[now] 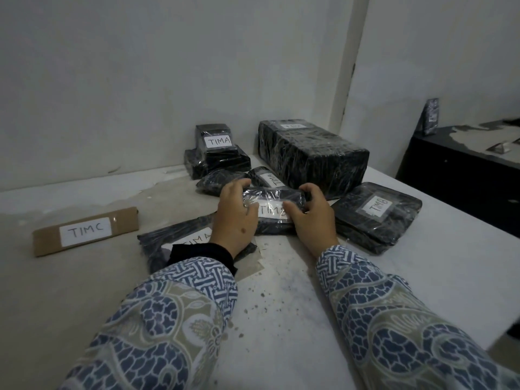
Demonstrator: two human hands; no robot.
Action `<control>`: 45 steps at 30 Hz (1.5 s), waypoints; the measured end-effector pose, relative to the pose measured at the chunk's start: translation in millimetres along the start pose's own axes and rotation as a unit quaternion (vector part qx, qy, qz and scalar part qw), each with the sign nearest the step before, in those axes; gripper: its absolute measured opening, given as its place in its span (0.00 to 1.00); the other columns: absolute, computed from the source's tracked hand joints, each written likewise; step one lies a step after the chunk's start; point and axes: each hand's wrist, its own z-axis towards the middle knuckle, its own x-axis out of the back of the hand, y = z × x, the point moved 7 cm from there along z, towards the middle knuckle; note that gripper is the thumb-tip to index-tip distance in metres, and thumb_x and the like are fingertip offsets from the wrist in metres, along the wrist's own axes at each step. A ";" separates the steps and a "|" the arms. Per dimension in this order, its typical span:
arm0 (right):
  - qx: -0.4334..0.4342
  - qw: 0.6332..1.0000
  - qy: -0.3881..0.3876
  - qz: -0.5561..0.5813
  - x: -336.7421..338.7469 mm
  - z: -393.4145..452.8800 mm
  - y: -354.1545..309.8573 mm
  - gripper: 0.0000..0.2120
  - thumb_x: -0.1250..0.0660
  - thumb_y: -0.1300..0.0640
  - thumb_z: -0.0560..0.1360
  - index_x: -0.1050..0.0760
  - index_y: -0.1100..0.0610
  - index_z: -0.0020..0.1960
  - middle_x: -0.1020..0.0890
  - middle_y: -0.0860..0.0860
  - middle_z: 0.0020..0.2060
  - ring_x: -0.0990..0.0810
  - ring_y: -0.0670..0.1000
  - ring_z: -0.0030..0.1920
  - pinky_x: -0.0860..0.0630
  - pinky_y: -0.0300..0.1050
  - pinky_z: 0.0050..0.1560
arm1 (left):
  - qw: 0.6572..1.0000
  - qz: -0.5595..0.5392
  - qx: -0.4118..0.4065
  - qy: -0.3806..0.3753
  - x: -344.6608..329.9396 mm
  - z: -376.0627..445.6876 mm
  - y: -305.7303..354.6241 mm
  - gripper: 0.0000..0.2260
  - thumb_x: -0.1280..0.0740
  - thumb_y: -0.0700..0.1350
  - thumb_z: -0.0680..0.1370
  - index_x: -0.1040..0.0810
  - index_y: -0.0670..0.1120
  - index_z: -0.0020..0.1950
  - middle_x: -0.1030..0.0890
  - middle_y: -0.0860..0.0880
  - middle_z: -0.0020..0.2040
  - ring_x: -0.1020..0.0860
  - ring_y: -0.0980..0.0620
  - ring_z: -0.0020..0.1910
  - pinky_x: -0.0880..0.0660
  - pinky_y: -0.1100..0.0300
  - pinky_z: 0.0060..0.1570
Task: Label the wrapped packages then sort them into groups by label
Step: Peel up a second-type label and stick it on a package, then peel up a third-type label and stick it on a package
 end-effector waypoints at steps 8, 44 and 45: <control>-0.005 0.995 0.013 -0.096 2.2 -1.0 -0.7 0.15 0.40 0.57 0.79 0.27 0.59 0.63 0.20 0.60 0.55 0.22 0.59 0.54 0.26 0.49 0.52 | 0.943 0.296 -0.117 -0.096 -20.6 -27.6 20.2 0.14 0.43 0.45 0.80 0.30 0.51 0.65 0.30 0.52 0.68 0.38 0.50 0.71 0.48 0.45 0.73; 0.037 0.948 -0.216 -0.230 172.3 -85.8 38.4 0.14 0.37 0.66 0.75 0.19 0.56 0.56 0.18 0.49 0.57 0.22 0.44 0.56 0.33 0.25 0.57 | 0.897 0.265 -0.185 -0.300 -84.1 -161.6 113.3 0.20 0.47 0.52 0.81 0.37 0.48 0.73 0.36 0.48 0.74 0.38 0.49 0.72 0.42 0.53 0.71; 0.029 0.954 -0.208 -0.213 178.8 -87.8 39.6 0.15 0.37 0.69 0.74 0.19 0.58 0.56 0.18 0.51 0.56 0.22 0.43 0.53 0.33 0.20 0.53 | 0.893 0.268 -0.186 -0.310 -87.7 -166.8 116.3 0.21 0.48 0.51 0.82 0.39 0.48 0.74 0.38 0.49 0.75 0.40 0.50 0.73 0.44 0.53 0.72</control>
